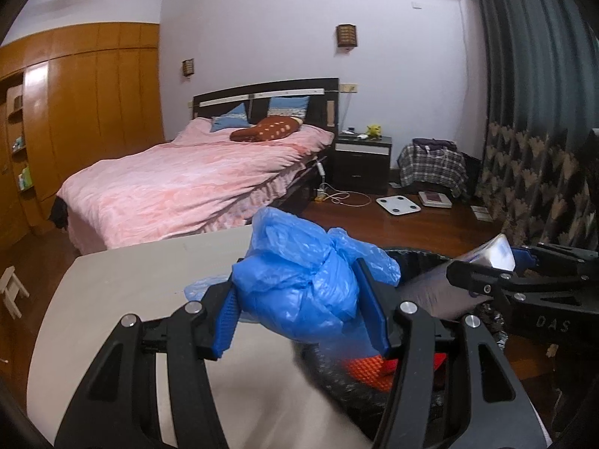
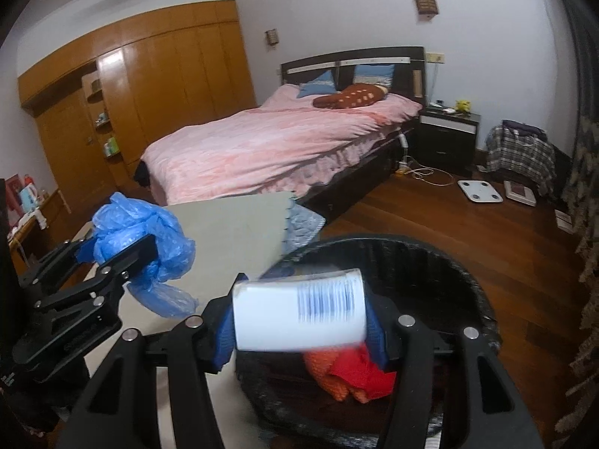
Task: Collect trash
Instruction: 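Carry the blue glove and alcohol pads box over the trash bin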
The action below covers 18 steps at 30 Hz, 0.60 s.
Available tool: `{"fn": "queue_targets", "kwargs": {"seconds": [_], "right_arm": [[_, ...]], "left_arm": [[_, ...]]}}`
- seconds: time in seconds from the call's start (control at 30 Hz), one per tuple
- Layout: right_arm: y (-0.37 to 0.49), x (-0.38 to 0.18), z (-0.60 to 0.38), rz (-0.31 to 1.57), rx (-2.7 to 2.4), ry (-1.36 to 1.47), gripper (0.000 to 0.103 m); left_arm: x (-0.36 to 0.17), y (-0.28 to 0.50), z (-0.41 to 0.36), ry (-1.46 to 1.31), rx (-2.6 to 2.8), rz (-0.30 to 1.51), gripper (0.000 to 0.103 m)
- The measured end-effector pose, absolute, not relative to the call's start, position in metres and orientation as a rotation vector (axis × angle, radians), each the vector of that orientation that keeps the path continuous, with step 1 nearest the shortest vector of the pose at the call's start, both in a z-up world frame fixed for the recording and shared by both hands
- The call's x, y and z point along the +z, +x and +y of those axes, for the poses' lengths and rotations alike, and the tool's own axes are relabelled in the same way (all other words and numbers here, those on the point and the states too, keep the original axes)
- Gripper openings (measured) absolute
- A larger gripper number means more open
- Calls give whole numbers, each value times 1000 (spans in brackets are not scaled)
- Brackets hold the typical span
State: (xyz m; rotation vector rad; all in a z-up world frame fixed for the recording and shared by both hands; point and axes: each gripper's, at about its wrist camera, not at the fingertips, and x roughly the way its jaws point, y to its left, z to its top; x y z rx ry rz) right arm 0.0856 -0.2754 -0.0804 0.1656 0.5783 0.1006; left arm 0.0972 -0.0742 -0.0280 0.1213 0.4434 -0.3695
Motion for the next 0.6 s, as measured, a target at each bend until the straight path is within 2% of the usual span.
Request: {"fn": "queue_targets", "kwargs": {"seconds": [0.27, 0.6], "right_arm": [[97, -111, -288, 622, 74, 161, 54], [110, -107, -320, 600, 30, 208, 54]], "left_arm": [[-46, 110, -96, 139, -402, 489, 55], [-57, 128, -107, 161, -402, 509, 55]]}}
